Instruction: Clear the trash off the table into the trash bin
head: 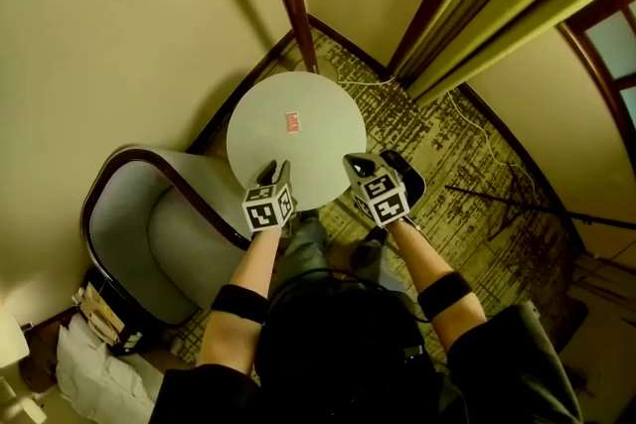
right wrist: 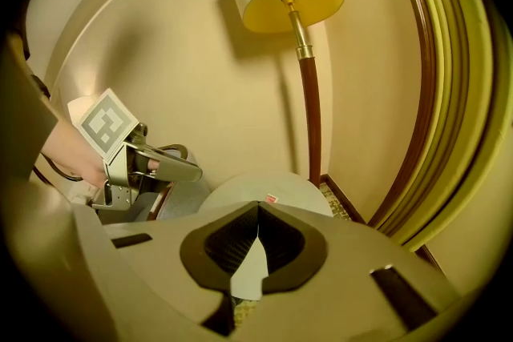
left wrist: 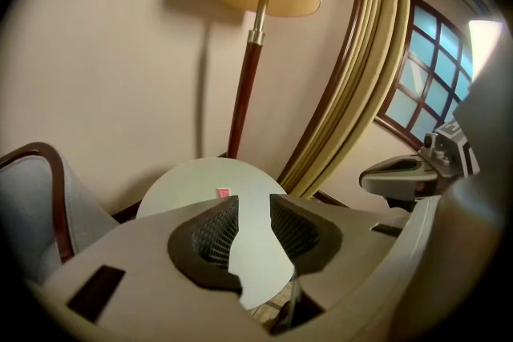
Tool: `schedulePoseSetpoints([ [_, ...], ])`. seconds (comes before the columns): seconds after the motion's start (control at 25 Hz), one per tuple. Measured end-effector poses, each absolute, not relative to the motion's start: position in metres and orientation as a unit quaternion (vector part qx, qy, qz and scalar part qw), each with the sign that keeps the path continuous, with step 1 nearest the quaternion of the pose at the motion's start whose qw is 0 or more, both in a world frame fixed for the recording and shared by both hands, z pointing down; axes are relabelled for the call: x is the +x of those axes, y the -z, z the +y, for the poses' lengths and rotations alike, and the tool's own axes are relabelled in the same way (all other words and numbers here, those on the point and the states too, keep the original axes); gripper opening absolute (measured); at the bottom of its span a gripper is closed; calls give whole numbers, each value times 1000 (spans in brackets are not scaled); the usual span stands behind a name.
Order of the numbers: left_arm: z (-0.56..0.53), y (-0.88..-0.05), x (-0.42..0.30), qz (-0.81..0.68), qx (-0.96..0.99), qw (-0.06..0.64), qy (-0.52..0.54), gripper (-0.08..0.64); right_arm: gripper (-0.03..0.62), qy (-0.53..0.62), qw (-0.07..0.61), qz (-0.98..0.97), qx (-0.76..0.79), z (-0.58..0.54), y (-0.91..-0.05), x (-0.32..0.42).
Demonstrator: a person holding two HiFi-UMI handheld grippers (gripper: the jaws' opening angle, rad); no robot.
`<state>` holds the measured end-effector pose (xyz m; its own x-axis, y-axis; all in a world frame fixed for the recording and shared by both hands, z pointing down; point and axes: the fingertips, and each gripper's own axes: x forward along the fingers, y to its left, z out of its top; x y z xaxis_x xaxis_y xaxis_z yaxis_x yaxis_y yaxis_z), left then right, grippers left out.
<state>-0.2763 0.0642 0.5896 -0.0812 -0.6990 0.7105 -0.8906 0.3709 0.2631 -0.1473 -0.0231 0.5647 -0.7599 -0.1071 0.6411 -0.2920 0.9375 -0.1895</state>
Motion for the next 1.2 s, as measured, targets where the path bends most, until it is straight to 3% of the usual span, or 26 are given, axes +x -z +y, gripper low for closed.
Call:
schedulePoseSetpoints([
  [0.24,18,-653,-296,-685,563,437,-152,197,2,-166,332,-919,129,-33,-599,-168],
  [0.84,-36,-817,-345,-641,528,499,-248,235,2,-200,347,-902,157,-67,-701,-205],
  [1.2,-49,-858,-357,-630,515,509,-281,232,2,-219,353,-895,163,-69,-732,-206],
])
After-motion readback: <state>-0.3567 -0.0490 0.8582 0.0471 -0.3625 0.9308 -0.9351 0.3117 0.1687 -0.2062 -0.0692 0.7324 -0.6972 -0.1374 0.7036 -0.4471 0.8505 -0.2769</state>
